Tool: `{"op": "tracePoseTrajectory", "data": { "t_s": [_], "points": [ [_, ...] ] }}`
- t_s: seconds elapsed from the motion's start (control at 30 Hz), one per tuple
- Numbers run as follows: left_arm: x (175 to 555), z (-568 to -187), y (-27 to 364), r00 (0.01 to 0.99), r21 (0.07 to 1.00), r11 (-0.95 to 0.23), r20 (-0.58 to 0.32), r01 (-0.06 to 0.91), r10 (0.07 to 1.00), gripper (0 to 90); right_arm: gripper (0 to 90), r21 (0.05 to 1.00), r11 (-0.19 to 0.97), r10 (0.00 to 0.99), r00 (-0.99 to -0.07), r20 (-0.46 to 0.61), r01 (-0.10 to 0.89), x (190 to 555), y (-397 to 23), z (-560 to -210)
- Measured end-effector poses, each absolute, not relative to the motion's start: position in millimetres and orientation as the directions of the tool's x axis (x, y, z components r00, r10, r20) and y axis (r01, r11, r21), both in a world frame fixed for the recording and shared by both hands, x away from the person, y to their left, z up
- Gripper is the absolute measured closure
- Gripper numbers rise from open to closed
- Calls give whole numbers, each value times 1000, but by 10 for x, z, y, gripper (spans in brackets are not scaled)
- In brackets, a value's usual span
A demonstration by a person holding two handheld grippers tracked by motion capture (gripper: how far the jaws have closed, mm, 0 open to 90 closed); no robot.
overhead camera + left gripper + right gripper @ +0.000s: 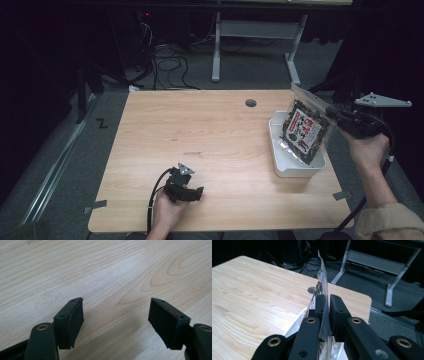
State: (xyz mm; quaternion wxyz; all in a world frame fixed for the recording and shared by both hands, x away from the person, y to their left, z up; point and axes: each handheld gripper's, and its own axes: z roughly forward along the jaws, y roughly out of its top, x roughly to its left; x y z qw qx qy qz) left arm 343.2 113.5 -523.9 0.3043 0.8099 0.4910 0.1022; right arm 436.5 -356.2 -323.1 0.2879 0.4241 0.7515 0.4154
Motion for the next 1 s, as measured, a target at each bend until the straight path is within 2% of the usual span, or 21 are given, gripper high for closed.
{"op": "tracePoseTrajectory", "data": {
  "t_s": [0.47,0.57,0.67,1.0],
  "points": [
    [3439,-5259,1133,497,585,-336,-135,738,858,287,804,852,264,915,-396,-73,452,4422,-3820,-3442],
    [3439,-5265,1126,496,583,-338,-132,739,858,287,817,848,264,921,-382,-79,460,4435,-3851,-3477],
    [3435,-5271,1124,495,583,-337,-132,740,859,287,867,848,268,926,-364,-97,456,4456,-3880,-3483],
    [3434,-5275,1127,490,582,-332,-134,742,861,287,877,824,313,931,-322,-169,472,4573,-3839,-3436]
  ]
}}
